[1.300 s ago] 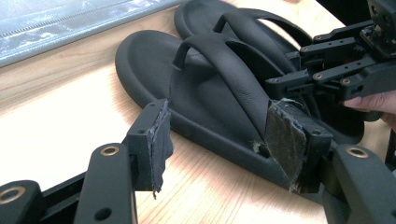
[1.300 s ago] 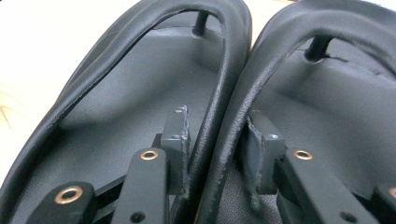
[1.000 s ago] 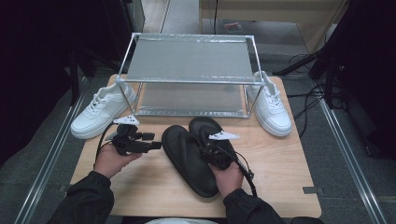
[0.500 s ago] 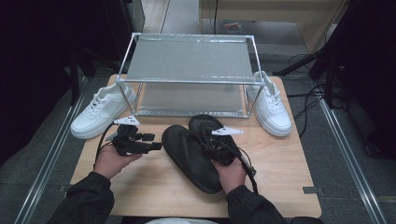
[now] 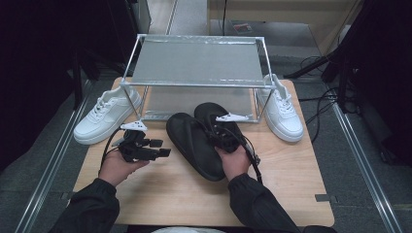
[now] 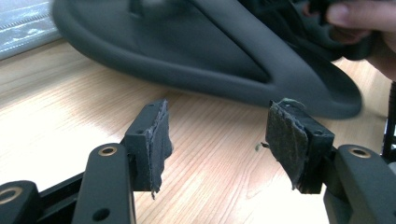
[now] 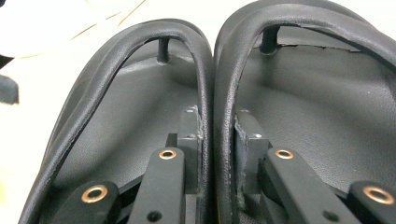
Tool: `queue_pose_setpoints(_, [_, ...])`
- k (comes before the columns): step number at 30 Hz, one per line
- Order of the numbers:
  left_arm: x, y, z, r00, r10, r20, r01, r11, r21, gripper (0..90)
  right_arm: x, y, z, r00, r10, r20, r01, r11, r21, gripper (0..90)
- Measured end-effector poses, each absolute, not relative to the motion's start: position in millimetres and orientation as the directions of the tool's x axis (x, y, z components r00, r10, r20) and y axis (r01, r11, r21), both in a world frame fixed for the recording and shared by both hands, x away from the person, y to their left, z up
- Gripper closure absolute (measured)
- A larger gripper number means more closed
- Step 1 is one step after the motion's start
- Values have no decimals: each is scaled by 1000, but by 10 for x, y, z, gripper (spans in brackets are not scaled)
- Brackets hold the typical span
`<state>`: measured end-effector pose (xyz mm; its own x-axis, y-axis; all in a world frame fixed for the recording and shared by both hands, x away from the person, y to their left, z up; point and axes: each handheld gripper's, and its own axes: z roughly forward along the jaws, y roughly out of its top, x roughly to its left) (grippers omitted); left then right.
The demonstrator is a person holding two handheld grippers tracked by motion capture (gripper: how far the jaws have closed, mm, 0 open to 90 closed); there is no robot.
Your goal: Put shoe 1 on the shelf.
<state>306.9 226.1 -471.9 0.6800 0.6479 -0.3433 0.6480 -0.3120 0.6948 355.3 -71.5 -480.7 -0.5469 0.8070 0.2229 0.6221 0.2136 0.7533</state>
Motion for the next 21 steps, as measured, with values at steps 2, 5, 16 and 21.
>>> queue_pose_setpoints(2, [3061, 2256, -4713, 684, 646, -340, 644, -315, 697, 398, 3678, -681, -4797, -537, 818, 207, 614, 211, 761, 771])
queue_pose_setpoints(5, [3060, 2260, -4707, 681, 648, -341, 645, -310, 699, 398, 3820, -658, -4818, -511, 832, 213, 628, 193, 754, 771])
queue_pose_setpoints(16, [3059, 2263, -4705, 686, 638, -351, 644, -307, 701, 398, 4223, -447, -4971, -434, 882, 185, 644, 160, 748, 770])
queue_pose_setpoints(21, [3060, 2272, -4702, 686, 637, -352, 643, -304, 703, 398, 4357, -404, -5015, -384, 903, 190, 650, 118, 751, 770])
